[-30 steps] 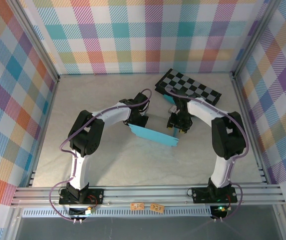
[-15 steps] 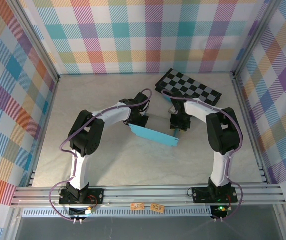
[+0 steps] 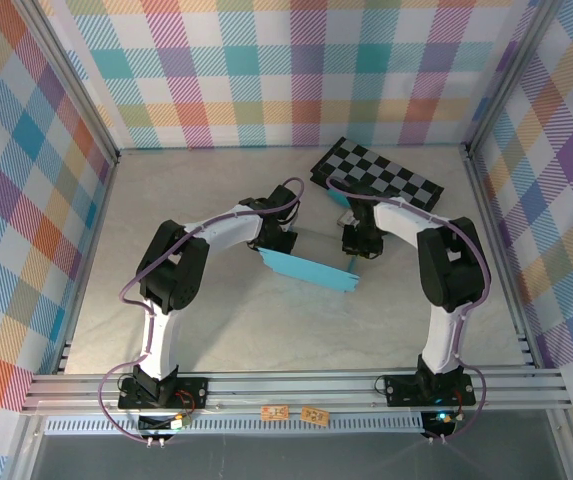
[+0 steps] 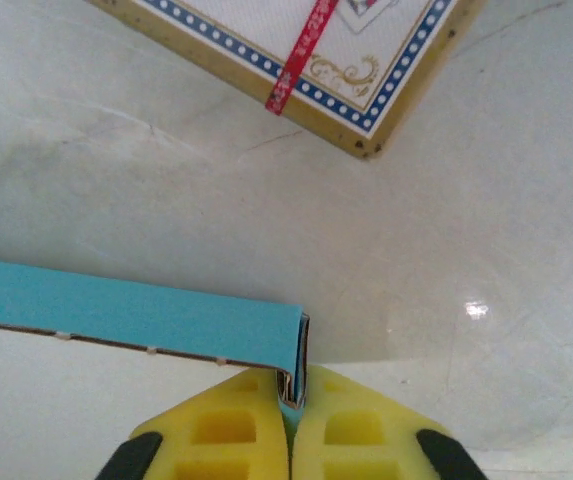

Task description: Fold the paper box

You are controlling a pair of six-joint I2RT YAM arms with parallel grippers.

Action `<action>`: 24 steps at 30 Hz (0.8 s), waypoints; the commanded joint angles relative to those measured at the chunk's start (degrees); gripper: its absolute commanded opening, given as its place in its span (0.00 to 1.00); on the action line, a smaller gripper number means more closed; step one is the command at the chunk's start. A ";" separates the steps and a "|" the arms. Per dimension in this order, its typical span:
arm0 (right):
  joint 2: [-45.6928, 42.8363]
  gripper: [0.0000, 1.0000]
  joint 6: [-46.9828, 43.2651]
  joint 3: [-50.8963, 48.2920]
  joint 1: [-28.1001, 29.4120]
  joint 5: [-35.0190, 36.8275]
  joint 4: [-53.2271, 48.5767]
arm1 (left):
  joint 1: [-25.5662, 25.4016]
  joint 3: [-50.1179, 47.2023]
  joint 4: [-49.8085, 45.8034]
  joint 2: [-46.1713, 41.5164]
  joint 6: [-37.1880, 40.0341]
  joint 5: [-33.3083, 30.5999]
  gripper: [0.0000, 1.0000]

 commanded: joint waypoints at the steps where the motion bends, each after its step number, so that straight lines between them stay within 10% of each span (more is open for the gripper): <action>1: -0.73 0.00 -0.68 -0.56 -0.21 -0.25 -0.31 | 0.12 1.26 -1.67 1.25 0.85 -0.73 0.00; 24: 16.26 0.00 5.71 18.54 6.81 9.56 -22.30 | 0.11 3.31 -2.00 2.55 0.72 -0.56 0.00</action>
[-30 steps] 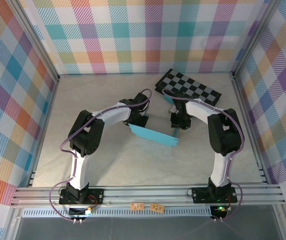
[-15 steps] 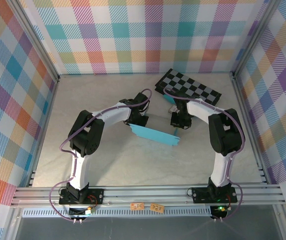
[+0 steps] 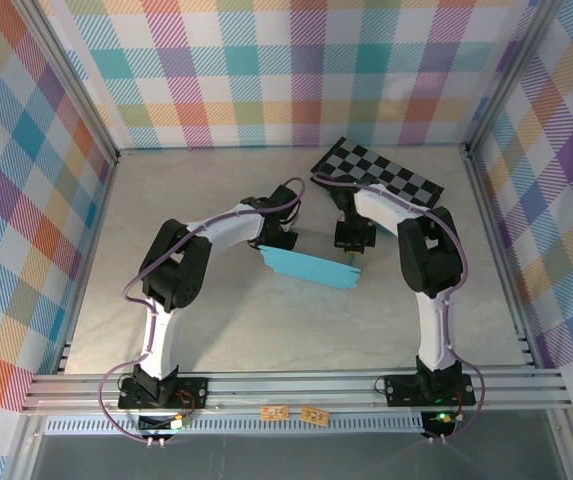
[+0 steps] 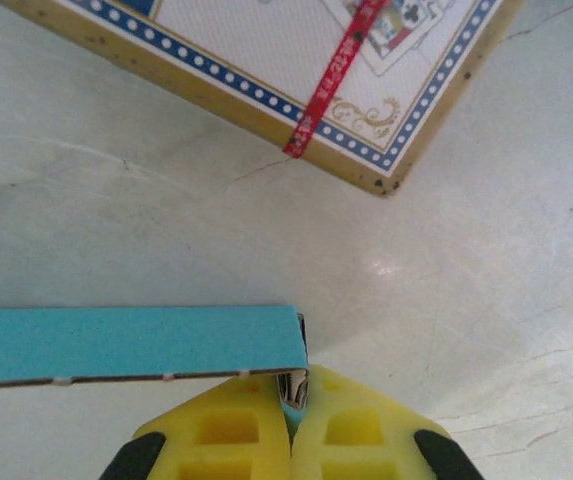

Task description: Fold the paper box

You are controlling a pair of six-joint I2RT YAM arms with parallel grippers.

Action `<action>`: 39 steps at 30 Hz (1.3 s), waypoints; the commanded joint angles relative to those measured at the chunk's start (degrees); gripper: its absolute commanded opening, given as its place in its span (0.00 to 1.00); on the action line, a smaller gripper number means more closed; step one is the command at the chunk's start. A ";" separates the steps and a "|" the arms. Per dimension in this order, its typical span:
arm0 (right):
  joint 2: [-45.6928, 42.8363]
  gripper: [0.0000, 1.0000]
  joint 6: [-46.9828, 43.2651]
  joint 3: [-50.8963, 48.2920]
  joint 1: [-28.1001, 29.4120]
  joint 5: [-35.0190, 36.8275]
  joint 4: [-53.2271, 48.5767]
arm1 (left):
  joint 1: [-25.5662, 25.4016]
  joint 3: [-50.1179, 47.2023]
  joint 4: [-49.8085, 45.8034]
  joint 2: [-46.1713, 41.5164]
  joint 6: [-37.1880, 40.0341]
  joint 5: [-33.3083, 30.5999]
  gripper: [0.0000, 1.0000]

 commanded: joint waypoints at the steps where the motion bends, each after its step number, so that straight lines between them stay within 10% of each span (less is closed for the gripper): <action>1: 4.37 0.00 1.30 0.66 1.91 -0.46 -4.28 | 0.11 1.82 -0.57 1.24 0.70 -0.78 0.00; 16: 3.03 0.00 3.24 2.03 2.62 -3.00 -3.84 | 0.11 2.00 -0.61 1.24 0.74 -1.04 0.00; 24: -17.51 0.49 3.16 -15.55 0.89 -12.07 9.62 | 0.11 1.84 -1.10 0.71 2.14 -1.61 0.00; 39: -13.34 0.27 1.81 -22.86 0.92 -9.90 16.13 | 0.11 1.09 -0.85 0.24 1.97 -1.13 0.00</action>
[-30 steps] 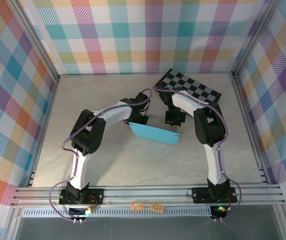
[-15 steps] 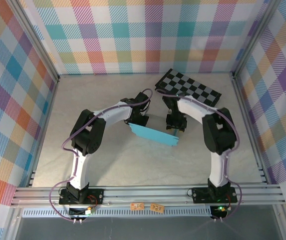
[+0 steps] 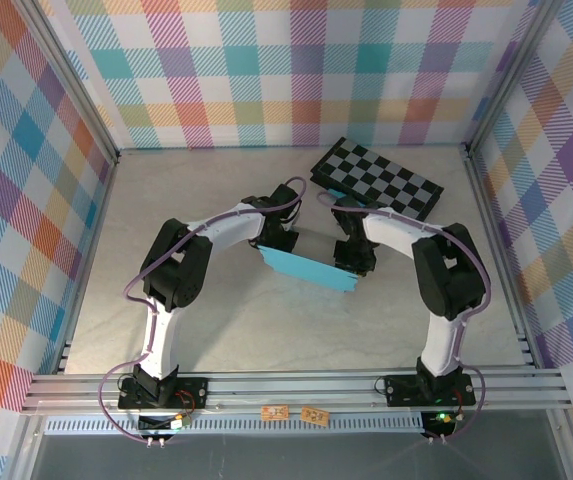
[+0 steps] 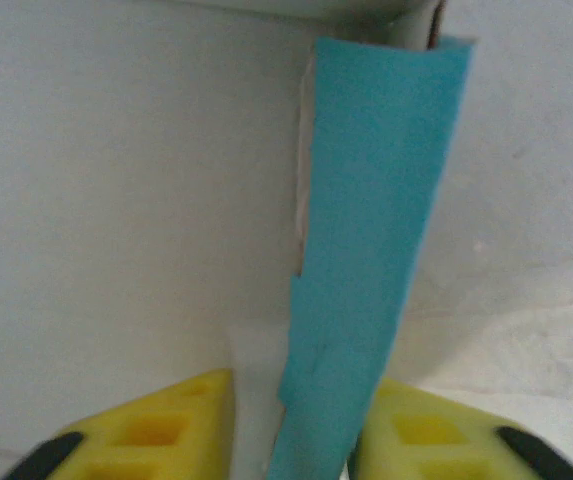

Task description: Fold the paper box

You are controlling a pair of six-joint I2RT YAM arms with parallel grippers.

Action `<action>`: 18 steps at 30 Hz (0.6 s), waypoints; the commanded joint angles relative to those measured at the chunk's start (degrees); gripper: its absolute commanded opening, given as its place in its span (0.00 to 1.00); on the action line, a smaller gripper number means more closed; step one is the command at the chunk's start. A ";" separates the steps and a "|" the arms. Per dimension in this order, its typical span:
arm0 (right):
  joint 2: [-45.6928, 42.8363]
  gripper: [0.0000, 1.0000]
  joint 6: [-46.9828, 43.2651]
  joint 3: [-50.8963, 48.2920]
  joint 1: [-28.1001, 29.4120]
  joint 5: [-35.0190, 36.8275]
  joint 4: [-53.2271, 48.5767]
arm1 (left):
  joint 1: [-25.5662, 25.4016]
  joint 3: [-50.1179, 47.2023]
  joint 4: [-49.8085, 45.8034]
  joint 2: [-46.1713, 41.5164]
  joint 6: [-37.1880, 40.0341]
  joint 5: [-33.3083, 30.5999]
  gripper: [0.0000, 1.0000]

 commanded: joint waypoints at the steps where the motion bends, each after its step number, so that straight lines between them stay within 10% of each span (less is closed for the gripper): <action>1: 1.40 0.19 -0.71 0.09 -0.19 1.62 1.96 | 0.05 0.29 -1.00 -0.17 0.86 -0.80 0.00; 4: 2.62 0.00 -2.22 2.25 0.43 4.11 0.33 | 0.07 0.16 -1.04 -0.49 0.87 -0.79 0.00; 11: -5.45 0.00 -6.64 -1.45 3.51 11.64 1.13 | -0.11 -1.63 2.83 -5.85 -5.57 -0.17 0.33; 18: -14.56 0.00 -13.30 -6.76 3.49 14.06 9.53 | 0.07 -3.46 4.42 -11.99 -9.95 5.40 0.45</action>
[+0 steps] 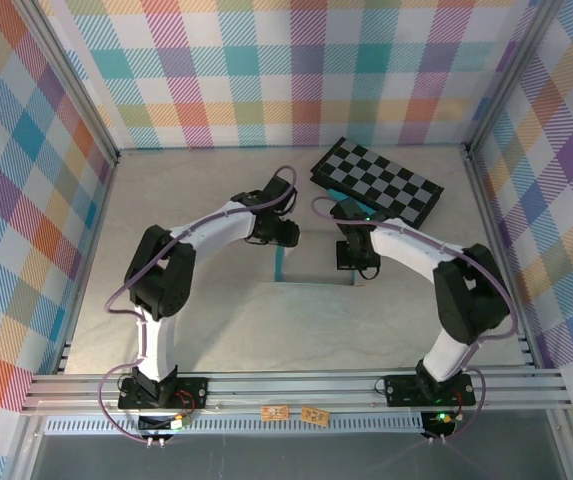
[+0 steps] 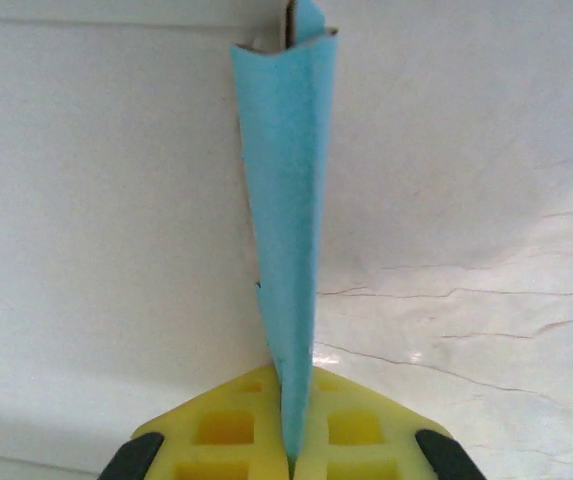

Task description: Fold the paper box

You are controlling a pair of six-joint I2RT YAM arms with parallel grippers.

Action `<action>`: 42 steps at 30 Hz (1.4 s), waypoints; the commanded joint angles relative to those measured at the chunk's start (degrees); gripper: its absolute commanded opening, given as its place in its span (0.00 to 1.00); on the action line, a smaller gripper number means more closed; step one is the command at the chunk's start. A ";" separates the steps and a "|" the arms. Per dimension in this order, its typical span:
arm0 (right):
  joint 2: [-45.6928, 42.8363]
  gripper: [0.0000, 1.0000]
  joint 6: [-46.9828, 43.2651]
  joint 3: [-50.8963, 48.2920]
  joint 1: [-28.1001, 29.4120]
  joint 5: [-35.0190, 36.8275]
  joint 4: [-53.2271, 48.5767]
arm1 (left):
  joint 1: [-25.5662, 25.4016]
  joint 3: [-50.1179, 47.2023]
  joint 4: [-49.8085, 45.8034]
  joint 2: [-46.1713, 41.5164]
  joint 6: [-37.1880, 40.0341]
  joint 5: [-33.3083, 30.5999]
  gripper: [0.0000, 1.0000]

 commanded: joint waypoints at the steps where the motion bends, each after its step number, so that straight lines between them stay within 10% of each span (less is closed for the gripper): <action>1: -2.26 0.00 -5.56 -0.71 -0.09 2.76 5.29 | 0.02 -2.14 1.21 -4.04 -2.25 3.62 0.46; 19: -6.17 0.00 -6.34 4.81 -0.09 6.50 1.80 | 1.78 -9.42 7.91 -16.90 -1.88 8.39 0.54; 42: -10.38 0.00 -4.89 4.70 0.04 7.01 0.17 | 2.88 -11.59 9.85 -13.32 -2.55 3.85 0.47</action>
